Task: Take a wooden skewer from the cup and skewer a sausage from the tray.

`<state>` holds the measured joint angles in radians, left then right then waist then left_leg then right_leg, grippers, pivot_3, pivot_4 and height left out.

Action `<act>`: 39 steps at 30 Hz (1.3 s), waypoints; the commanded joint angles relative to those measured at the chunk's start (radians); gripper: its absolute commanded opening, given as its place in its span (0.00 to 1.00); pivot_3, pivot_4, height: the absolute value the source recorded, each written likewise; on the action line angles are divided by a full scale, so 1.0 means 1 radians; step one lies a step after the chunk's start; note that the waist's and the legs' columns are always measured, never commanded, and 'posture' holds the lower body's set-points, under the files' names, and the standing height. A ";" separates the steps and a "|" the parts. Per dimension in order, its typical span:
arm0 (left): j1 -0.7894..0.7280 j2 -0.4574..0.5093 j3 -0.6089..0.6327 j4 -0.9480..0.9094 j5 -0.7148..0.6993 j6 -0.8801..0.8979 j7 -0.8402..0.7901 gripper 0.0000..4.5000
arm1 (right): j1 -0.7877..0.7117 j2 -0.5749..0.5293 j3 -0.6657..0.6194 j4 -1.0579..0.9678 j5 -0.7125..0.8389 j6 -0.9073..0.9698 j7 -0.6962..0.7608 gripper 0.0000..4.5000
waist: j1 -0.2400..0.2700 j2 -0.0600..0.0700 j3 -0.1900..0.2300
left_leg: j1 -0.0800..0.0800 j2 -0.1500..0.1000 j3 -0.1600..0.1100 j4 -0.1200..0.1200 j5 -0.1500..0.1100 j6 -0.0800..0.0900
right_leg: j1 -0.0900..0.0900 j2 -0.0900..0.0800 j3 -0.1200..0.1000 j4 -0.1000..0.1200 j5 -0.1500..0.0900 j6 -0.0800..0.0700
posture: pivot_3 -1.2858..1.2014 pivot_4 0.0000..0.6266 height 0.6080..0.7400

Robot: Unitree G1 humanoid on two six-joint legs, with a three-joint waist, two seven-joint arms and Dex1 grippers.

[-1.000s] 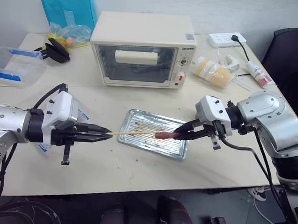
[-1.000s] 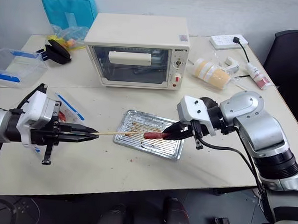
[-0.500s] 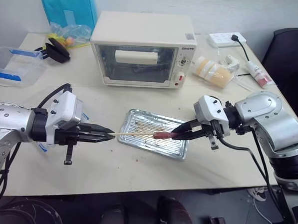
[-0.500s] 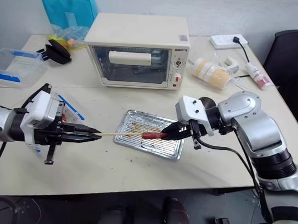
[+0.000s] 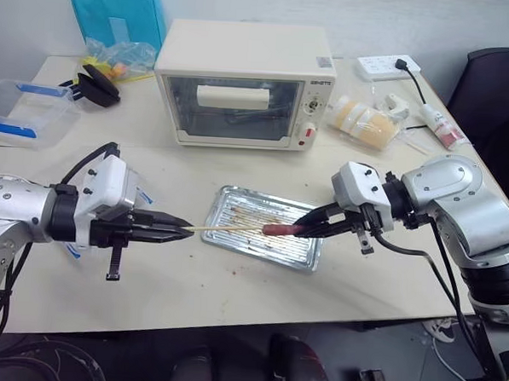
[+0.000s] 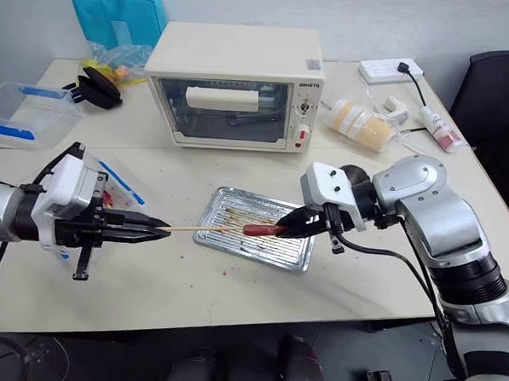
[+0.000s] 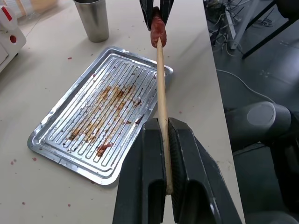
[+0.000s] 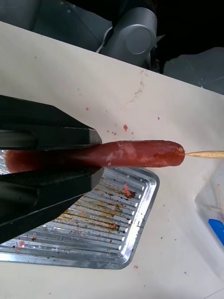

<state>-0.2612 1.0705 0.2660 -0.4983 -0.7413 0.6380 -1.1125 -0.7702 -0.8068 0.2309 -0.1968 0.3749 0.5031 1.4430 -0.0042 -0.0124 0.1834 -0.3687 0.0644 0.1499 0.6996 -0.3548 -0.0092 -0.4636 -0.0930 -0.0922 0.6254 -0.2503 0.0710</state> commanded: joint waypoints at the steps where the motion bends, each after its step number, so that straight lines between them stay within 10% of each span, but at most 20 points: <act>1: -0.019 -0.003 -0.002 -0.014 -0.001 -0.011 0.006 0.00 | -0.033 0.010 -0.016 -0.021 0.013 -0.004 -0.008 0.04 | 0.000 0.000 0.000 | 0.000 0.000 0.000 0.000 0.000 0.000 | 0.000 0.000 0.000 0.000 0.000 0.000 | 0.52 0.24 1.00; 39: -0.063 -0.001 -0.021 0.024 0.020 -0.022 -0.019 0.00 | -0.068 0.046 -0.006 0.003 0.002 -0.008 -0.018 0.04 | 0.000 0.000 0.000 | 0.000 0.000 0.000 0.000 0.000 0.000 | 0.000 0.000 0.000 0.001 0.000 0.000 | 0.52 0.24 1.00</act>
<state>-0.3091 1.0716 0.2535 -0.4569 -0.7188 0.6301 -1.1270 -0.8075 -0.7754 0.2316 -0.1619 0.3555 0.5043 1.4248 -0.0044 -0.0124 0.1834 -0.3688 0.0644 0.1500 0.6997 -0.3547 -0.0092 -0.4636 -0.0928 -0.0923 0.6264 -0.2503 0.0710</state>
